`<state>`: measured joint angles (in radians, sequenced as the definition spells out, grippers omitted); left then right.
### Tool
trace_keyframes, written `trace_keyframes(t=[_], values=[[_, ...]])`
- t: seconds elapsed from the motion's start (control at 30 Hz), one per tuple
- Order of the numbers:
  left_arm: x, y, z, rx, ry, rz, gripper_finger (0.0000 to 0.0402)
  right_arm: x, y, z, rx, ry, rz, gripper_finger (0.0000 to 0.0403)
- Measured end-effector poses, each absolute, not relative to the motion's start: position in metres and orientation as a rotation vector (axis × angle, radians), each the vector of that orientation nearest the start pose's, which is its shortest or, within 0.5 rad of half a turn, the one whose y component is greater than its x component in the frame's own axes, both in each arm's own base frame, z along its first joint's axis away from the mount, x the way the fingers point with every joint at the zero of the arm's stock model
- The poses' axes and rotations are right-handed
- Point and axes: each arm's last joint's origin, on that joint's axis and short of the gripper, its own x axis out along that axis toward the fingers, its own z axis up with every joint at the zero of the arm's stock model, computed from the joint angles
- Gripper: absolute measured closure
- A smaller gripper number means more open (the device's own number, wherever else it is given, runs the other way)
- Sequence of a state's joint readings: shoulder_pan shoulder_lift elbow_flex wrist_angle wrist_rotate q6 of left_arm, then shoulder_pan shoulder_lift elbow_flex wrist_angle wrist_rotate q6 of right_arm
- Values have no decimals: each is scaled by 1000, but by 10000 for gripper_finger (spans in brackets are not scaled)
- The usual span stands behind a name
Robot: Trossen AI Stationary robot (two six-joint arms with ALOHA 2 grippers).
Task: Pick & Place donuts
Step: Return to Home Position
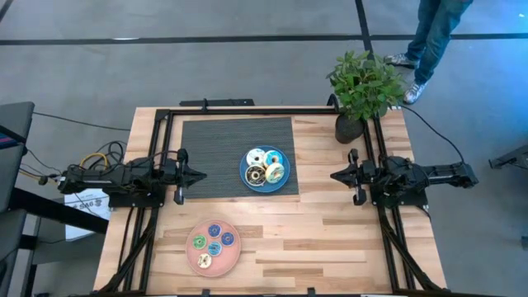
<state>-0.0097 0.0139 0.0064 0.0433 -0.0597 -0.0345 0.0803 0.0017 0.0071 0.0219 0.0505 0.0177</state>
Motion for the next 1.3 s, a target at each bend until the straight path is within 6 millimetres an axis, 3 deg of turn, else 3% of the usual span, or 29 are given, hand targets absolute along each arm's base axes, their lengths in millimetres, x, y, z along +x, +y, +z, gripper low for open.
trace_keyframes(t=[1.3], values=[[98,1,169,-36,-37,50,402,98,6,167,-7,-19,30,403]])
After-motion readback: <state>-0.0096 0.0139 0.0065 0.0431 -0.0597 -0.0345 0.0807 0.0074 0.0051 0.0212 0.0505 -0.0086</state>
